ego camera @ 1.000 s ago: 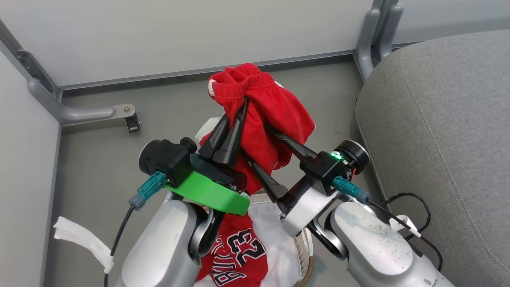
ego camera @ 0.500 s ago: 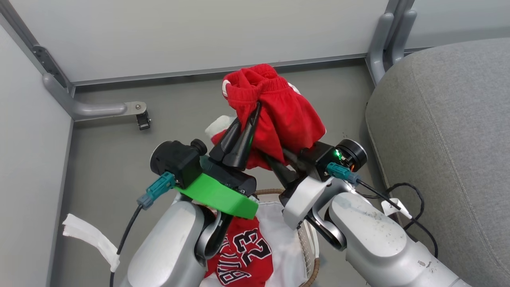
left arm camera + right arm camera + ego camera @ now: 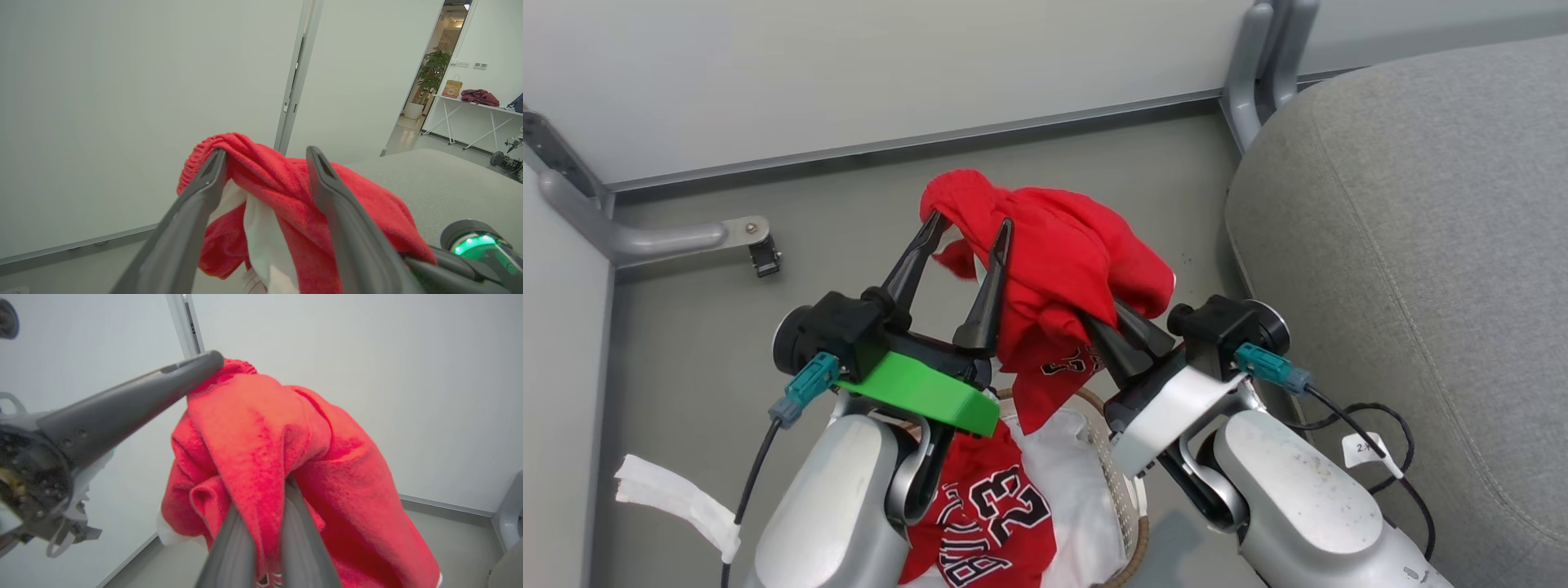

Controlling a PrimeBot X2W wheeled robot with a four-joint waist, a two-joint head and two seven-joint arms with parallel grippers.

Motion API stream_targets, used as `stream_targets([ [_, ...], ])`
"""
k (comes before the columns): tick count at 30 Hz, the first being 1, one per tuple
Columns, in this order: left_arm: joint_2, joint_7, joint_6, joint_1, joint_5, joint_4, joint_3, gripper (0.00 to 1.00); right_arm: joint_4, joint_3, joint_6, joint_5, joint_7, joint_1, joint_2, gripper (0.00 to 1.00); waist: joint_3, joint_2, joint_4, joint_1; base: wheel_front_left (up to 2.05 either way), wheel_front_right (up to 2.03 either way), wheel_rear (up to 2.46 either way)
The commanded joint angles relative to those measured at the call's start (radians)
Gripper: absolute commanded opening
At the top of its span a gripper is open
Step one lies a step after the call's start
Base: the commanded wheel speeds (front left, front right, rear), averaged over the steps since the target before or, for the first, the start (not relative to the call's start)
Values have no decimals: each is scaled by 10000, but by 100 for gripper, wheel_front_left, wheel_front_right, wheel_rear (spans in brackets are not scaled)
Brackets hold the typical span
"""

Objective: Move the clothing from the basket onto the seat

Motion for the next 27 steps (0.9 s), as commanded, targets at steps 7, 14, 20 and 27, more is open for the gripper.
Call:
stream_targets([
  [7, 68, -9, -26, 438, 686, -87, 232, 100, -632, -863, -10, 5, -23, 554, -35, 0, 224, 0, -1536, 0, 0, 0, 0],
  [14, 240, -9, -26, 636, 946, -381, 80, 100, -903, -1704, -9, -229, -21, 1024, -29, 0, 442, 0, -3077, 0, 0, 0, 0],
  [20, 309, -9, -26, 814, 876, -502, -390, 100, -1083, -2227, -9, -324, -21, 1564, -25, 0, 477, 0, -4186, 0, 0, 0, 0],
  [27, 288, -9, -26, 548, 637, -365, -1426, 100, -1538, -3273, -9, -530, -21, 2285, -15, 0, 700, 0, -4425, 0, 0, 0, 0],
])
